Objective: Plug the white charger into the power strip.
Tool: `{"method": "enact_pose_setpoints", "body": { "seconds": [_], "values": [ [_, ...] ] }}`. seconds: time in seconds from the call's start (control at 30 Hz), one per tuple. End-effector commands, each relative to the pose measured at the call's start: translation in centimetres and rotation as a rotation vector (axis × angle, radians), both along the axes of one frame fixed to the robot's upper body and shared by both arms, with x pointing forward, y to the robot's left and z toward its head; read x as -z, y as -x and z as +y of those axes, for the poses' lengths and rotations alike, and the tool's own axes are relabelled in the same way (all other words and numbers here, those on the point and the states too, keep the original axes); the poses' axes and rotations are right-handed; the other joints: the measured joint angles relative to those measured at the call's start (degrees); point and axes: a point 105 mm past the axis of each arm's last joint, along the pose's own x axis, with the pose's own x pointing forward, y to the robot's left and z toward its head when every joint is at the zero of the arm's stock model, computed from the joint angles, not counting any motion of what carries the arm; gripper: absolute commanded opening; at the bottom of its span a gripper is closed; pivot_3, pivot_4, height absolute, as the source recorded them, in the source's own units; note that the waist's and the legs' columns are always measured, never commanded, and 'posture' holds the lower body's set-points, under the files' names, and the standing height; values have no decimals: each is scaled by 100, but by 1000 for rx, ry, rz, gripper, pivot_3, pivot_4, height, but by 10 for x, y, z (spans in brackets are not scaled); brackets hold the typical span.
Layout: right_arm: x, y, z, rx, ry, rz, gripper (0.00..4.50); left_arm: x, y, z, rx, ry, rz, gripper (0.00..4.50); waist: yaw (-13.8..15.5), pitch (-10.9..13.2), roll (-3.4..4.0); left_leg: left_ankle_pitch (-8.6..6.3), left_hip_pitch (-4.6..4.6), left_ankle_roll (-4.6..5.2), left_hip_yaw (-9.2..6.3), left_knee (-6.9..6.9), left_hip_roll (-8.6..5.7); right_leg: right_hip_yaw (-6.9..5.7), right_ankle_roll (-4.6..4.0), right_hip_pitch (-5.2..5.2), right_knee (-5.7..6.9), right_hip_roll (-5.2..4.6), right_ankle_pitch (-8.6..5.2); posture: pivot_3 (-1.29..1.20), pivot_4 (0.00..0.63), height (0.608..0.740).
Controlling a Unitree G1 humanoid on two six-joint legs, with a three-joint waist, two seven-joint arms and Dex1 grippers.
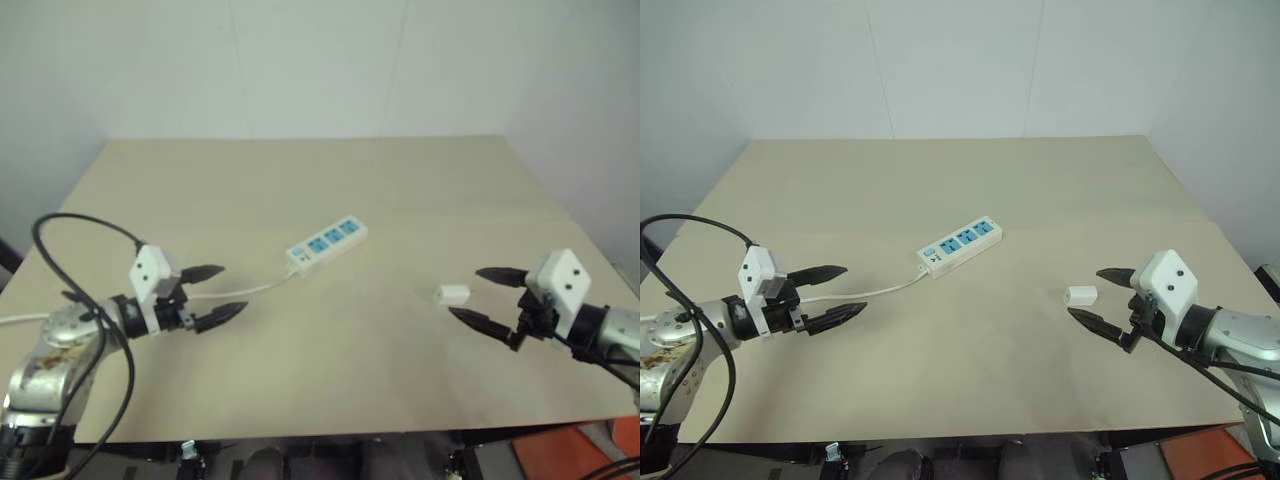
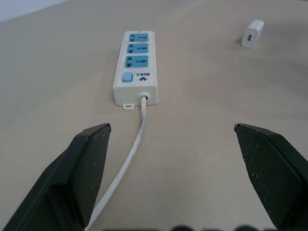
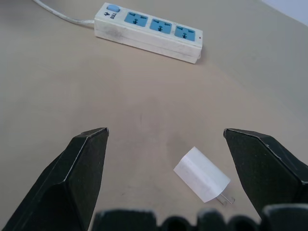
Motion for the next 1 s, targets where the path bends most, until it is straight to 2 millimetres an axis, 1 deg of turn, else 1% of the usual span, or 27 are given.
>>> {"method": "enact_pose_setpoints", "body": {
  "seconds": [0.03,0.23,0.3,0.4,0.5,0.6,0.67,0.73,0.77,0.8,0.87,0.93,1.0],
  "values": [
    [-14,3,2,-9,23,-64,4500,-10,-1,-3,18,-7,-50,4470,-1,0,0,0,0,0,0,0,0,0,0,0,0,0,0,0,150,740],
    [-13,4,1,-3,22,-65,4500,-9,-3,-2,10,-17,-44,4470,1,0,0,0,0,0,-1,0,0,0,0,0,0,0,0,0,150,740],
    [-13,4,2,-3,22,-68,4500,-3,-9,-3,-14,-51,-24,4470,3,0,0,0,0,0,-1,1,0,0,0,0,1,0,0,0,150,740],
    [-15,2,2,-5,24,-75,4500,7,-21,-13,12,-70,20,4470,23,0,0,0,2,0,5,2,-2,-1,0,3,2,0,0,0,150,740],
    [-16,0,3,-9,30,-82,4500,20,-44,-27,11,-130,67,4470,52,0,-1,0,1,0,27,6,-5,-4,1,5,4,0,0,0,150,740],
    [-17,-1,6,-14,30,-89,4500,32,-72,-39,-38,-177,102,4470,72,-1,-3,0,0,0,32,8,-7,-5,2,8,5,1,2,0,150,740],
    [-17,0,8,-19,29,-92,4500,45,-87,-48,-42,-200,161,4470,76,-1,-4,0,-3,0,32,9,-8,-5,3,6,3,1,3,0,150,740],
    [-19,0,10,-25,31,-98,4500,62,-101,-53,-85,-251,226,4470,65,-1,-5,0,-9,0,33,9,-9,-5,3,1,2,1,3,0,150,740],
    [-20,0,11,-27,31,-102,4500,69,-106,-56,-99,-271,243,4072,51,-1,-5,0,-10,1,33,9,-10,-4,3,0,3,1,3,0,150,740],
    [-21,1,11,-28,32,-105,4500,74,-110,-58,-104,-285,252,3865,55,-2,-6,0,-12,1,33,9,-10,-3,4,-3,3,1,3,0,150,740],
    [-22,1,11,-26,37,-112,4500,81,-115,-63,-109,-298,264,3206,66,-6,-2,1,-8,1,32,12,-12,-4,4,3,6,-1,4,0,150,740],
    [-23,2,11,-24,39,-115,4500,83,-115,-68,-89,-293,264,2534,71,-9,-2,1,7,1,33,13,-12,-3,5,20,7,-1,3,0,150,740],
    [-23,4,10,-18,40,-115,4500,80,-112,-72,-54,-268,254,1894,70,-10,-1,1,15,1,32,13,-11,-4,5,31,7,-1,3,0,150,740]
  ]
}}
